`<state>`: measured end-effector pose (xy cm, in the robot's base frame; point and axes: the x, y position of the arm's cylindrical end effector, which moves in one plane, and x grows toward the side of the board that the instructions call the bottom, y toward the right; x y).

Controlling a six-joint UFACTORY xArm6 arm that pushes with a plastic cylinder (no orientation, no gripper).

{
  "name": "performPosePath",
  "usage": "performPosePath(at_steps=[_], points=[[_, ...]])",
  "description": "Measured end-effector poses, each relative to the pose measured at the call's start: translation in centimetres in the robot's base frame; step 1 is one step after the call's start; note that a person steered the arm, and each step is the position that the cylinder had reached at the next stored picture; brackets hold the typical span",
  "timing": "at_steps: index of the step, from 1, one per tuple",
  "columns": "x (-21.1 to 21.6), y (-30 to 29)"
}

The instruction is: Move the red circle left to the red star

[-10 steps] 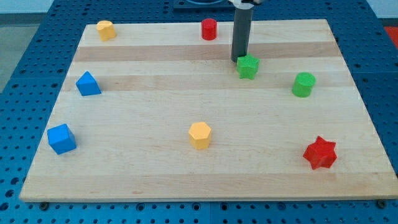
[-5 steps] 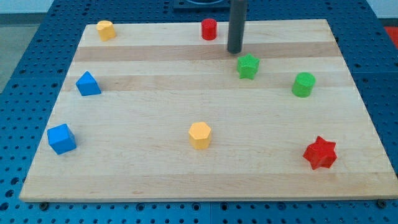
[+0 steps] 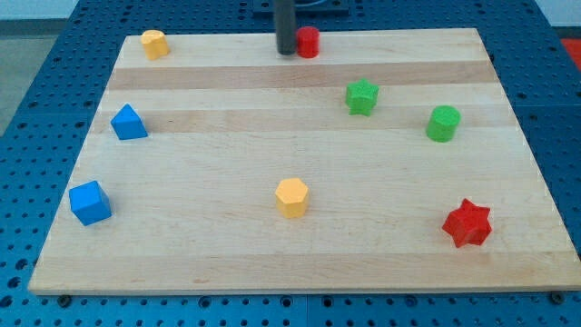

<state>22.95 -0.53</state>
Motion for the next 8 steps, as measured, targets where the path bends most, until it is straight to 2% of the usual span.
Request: performPosePath(at_steps=[1,2,3,5,6,7,8], points=[[0.1,3.4],[-2.0,1.5],[-2.9,4.4],[2.8,10.8],[-1.9,10.5],[-3.8,11.8],[1.2,15.7]])
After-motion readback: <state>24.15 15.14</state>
